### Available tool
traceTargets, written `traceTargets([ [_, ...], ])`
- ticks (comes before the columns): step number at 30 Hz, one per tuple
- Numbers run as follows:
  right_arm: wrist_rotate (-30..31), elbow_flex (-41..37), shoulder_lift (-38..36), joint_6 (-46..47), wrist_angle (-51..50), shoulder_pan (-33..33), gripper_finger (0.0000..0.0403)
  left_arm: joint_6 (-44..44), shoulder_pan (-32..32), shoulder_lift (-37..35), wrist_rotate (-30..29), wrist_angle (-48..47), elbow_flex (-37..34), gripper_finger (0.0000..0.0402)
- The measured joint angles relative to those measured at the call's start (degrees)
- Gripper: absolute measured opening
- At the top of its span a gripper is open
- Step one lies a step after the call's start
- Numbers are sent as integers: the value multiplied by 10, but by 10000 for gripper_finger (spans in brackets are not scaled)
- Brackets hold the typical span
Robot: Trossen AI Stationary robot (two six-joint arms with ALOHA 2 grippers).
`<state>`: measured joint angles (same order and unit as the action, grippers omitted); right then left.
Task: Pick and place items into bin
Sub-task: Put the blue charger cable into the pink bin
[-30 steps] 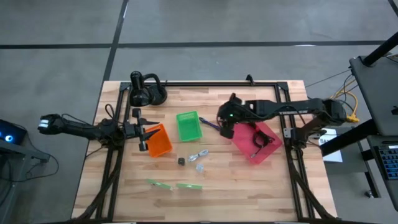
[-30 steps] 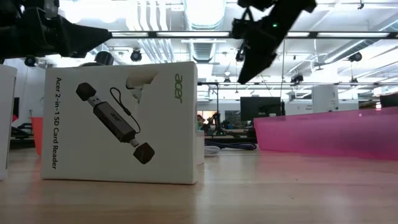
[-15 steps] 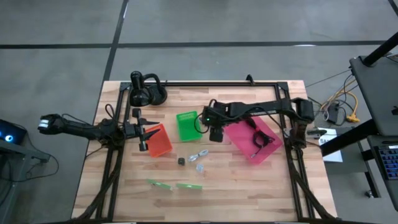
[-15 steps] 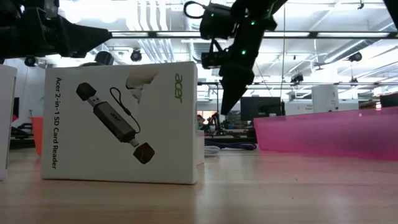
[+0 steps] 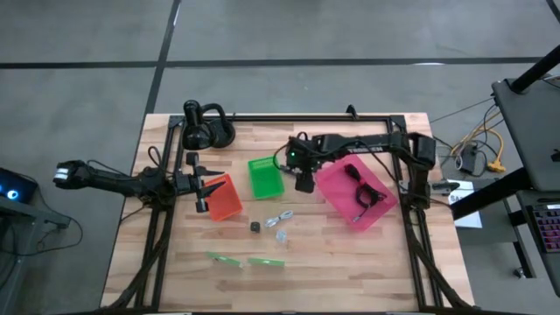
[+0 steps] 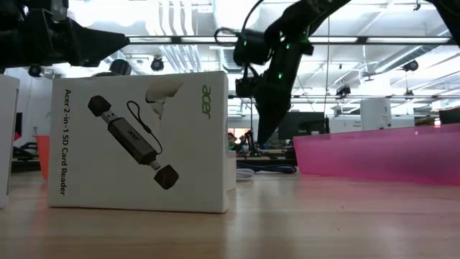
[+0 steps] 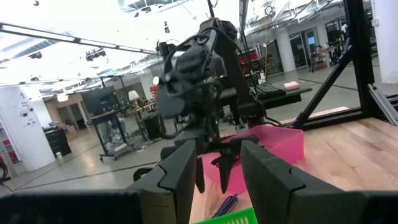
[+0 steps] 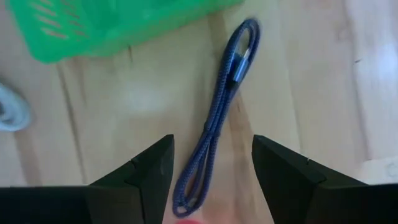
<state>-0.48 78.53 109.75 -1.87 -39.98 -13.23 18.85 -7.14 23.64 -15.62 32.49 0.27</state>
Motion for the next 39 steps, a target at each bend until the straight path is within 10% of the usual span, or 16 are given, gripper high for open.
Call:
traceTargets([
  [26, 1, -1, 76, -3, 2, -2, 200, 0, 0, 3, 0, 0, 0, 113],
  [39, -1, -2, 76, 24, 0, -2, 76, 0, 0, 3, 0, 0, 0, 113],
])
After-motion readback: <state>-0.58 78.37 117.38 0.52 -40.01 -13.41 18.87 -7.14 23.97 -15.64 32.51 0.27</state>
